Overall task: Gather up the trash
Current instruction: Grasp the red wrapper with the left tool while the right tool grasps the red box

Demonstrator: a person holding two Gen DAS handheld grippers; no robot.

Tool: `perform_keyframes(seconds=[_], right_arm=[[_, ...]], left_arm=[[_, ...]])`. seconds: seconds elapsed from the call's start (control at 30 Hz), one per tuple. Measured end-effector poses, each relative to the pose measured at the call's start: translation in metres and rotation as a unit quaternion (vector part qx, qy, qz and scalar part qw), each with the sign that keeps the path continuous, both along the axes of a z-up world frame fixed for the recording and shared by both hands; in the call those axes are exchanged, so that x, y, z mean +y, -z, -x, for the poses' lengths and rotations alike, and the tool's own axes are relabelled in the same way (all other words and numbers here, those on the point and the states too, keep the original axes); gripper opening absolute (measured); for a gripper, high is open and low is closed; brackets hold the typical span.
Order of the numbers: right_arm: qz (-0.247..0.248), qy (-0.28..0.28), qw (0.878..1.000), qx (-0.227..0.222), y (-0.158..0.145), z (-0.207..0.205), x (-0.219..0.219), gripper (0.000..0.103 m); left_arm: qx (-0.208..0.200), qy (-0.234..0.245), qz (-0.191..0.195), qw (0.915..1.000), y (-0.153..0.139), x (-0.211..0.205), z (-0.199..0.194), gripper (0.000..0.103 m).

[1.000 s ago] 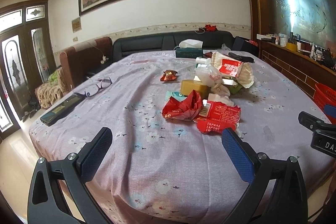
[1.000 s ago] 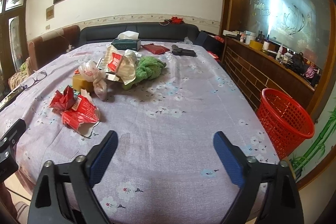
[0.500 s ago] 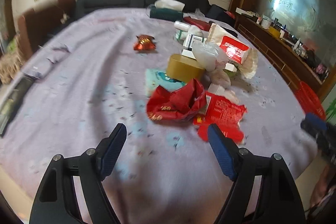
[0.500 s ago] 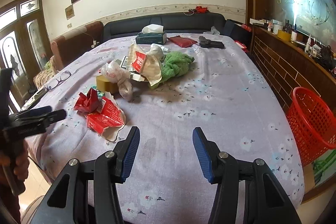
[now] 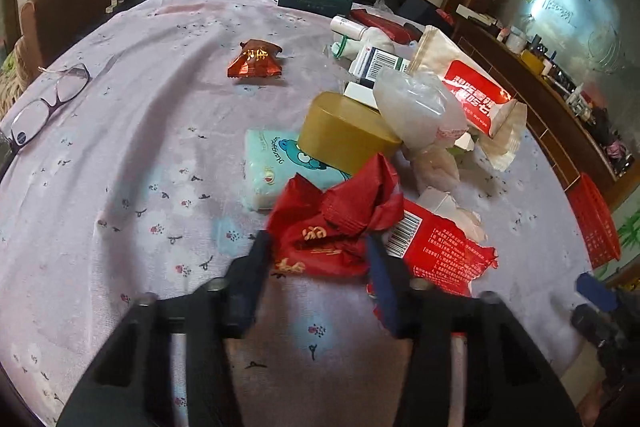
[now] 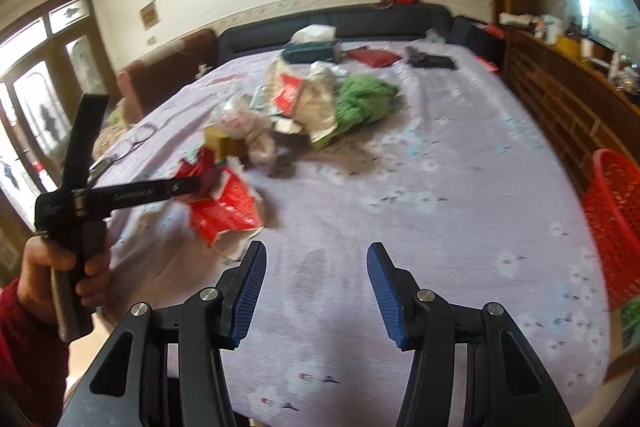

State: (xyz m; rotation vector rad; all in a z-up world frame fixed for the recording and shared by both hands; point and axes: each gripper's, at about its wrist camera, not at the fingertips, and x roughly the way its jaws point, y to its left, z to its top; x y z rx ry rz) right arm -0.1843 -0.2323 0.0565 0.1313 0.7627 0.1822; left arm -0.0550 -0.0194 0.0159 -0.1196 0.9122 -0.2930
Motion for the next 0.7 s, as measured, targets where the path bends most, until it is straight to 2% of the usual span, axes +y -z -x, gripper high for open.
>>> perform_keyframes(seconds=[0.1, 0.23, 0.47, 0.5, 0.57, 0.6, 0.7], right_arm=[[-0.021, -0.041, 0.999, 0.016, 0.005, -0.012, 0.007, 0.057], [-0.052, -0.086, 0.994, 0.039, 0.007, -0.037, 0.018, 0.050], [-0.033, -0.112, 0.992, 0.057, 0.016, -0.088, 0.047, 0.049], [-0.025, -0.116, 0.991, 0.065, 0.022, -0.098, 0.053, 0.044], [-0.017, -0.114, 0.990, 0.078, 0.030, -0.107, 0.058, 0.027], [-0.020, -0.116, 0.989, 0.085, 0.034, -0.110, 0.061, 0.012], [-0.012, -0.101, 0.992, 0.076, 0.032, -0.101, 0.062, 0.006]], left_arm=[[0.002, 0.002, 0.016, 0.9999, 0.000, 0.007, 0.002, 0.026], [-0.007, 0.001, 0.014, 0.9999, 0.000, 0.014, 0.013, 0.026], [-0.013, 0.005, 0.015, 0.9998, 0.000, 0.020, 0.027, 0.026], [-0.014, 0.004, 0.015, 0.9998, 0.000, 0.020, 0.029, 0.026], [-0.018, 0.004, 0.015, 0.9997, 0.000, 0.020, 0.031, 0.026], [-0.021, 0.003, 0.014, 0.9997, -0.001, 0.021, 0.033, 0.026], [-0.039, -0.003, 0.009, 0.9992, -0.004, 0.021, 0.040, 0.026]])
